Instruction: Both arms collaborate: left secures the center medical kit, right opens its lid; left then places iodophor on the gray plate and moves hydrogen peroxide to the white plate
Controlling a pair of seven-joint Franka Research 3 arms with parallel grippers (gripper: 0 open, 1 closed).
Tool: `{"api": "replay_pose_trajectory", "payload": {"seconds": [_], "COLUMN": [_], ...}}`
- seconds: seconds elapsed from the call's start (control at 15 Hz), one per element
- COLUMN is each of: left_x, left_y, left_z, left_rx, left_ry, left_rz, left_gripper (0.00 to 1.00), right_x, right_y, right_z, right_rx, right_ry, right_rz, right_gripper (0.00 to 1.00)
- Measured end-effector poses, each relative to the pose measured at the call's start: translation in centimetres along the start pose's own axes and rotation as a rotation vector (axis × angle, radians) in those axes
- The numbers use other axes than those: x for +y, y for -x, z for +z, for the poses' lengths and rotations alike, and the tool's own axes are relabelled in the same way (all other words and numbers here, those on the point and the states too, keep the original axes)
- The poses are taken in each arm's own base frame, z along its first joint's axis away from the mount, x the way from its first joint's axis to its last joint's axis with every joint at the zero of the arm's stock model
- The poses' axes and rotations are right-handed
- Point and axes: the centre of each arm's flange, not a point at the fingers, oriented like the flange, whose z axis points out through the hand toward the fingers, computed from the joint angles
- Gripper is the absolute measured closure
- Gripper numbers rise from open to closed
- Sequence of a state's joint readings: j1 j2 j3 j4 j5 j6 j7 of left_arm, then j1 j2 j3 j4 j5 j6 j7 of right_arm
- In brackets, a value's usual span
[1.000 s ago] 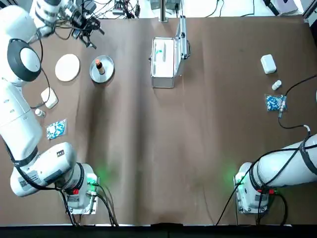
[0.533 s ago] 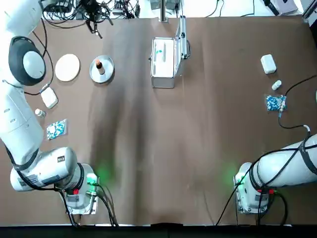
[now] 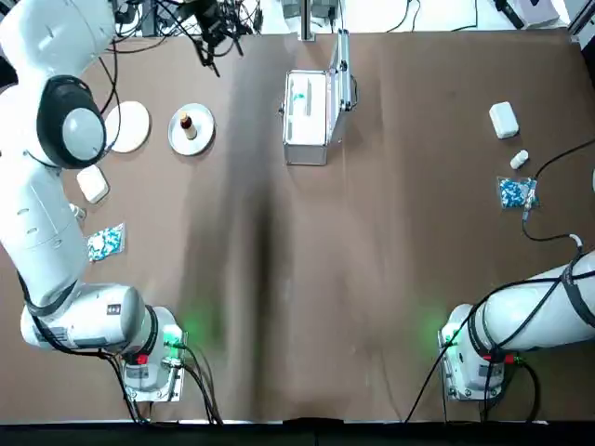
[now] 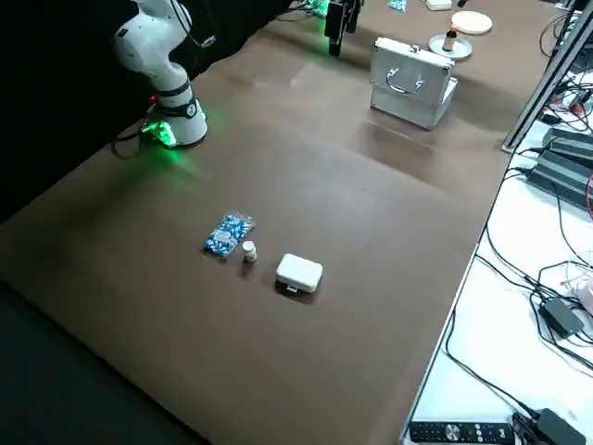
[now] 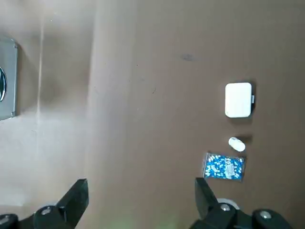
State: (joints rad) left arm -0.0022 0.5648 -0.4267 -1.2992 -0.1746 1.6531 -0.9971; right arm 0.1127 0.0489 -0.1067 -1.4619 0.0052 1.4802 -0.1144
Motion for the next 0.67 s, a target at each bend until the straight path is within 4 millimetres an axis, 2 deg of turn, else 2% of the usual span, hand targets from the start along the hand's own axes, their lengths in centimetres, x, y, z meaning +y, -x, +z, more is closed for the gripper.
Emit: {"api": "replay_pose_trajectory", "payload": {"seconds": [0.2, 0.47, 0.67], "left_x": [3.7, 6.6, 7.8], "left_y": [4.8, 9.6, 11.4], "left_z": [2.0, 4.4, 5.7], "left_rx": [0.067, 0.141, 0.157], "left_ry": [-0.018, -0.057, -0.065], "left_rz": [0.098, 0.242, 0.36], "left_gripper": [0.0, 0.0, 0.0], "right_x": [0.0, 0.0, 0.0], "right_y": [0.0, 0.0, 0.0], "right_z": [0.0, 0.0, 0.0], "right_rx": [0.0, 0.0, 0.0], "right_ry": [0.0, 0.0, 0.0], "right_rz": [0.001, 0.002, 0.002], "right_gripper": [0.01, 0.01, 0.01]}}
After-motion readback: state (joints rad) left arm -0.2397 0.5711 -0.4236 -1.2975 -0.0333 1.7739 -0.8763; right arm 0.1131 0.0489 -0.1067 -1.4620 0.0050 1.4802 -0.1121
